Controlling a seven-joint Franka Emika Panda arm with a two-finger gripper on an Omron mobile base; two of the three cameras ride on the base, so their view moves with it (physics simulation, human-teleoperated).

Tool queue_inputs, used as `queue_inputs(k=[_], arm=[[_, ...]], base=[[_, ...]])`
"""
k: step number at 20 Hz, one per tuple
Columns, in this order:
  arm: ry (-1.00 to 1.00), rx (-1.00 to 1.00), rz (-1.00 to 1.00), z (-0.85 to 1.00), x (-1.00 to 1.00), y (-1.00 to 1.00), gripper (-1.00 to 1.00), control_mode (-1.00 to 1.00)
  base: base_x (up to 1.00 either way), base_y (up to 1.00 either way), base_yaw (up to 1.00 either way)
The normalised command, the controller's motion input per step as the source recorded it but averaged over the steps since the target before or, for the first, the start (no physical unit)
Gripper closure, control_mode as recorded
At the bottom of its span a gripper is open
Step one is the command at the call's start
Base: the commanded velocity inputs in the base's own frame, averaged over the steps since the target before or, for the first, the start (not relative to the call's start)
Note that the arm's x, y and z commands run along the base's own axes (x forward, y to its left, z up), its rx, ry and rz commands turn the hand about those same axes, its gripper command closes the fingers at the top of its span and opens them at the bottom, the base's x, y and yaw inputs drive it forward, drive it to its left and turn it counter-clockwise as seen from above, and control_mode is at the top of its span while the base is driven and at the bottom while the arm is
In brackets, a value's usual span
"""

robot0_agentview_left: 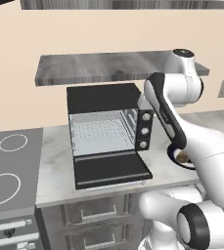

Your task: Pull the toaster oven rack outwards. Pick up the baguette from the plate and place it on the toaster oven rack. Close the toaster oven door fully and set the temperature to the lowest setting.

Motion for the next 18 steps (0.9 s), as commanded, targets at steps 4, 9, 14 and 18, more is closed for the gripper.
queue_inputs(k=[4,9,14,18], arm=[[-0.02,0.00,0.00,-0.02,0.00,-0.04,-1.00,-1.00],[-0.13,0.00,0.00,-0.22,-0.02,0.00,-1.00,-1.00],[-0.13,0.00,0.00,-0.30,-0.04,0.06,-1.00,-1.00],[-0.18,0.00,-0.01,-0.34,-0.03,0.23,-1.00,-1.00]], base=[[0.00,0.00,0.00],[0.00,0.00,0.00],[0.00,0.00,0.00],[0.00,0.00,0.00]])
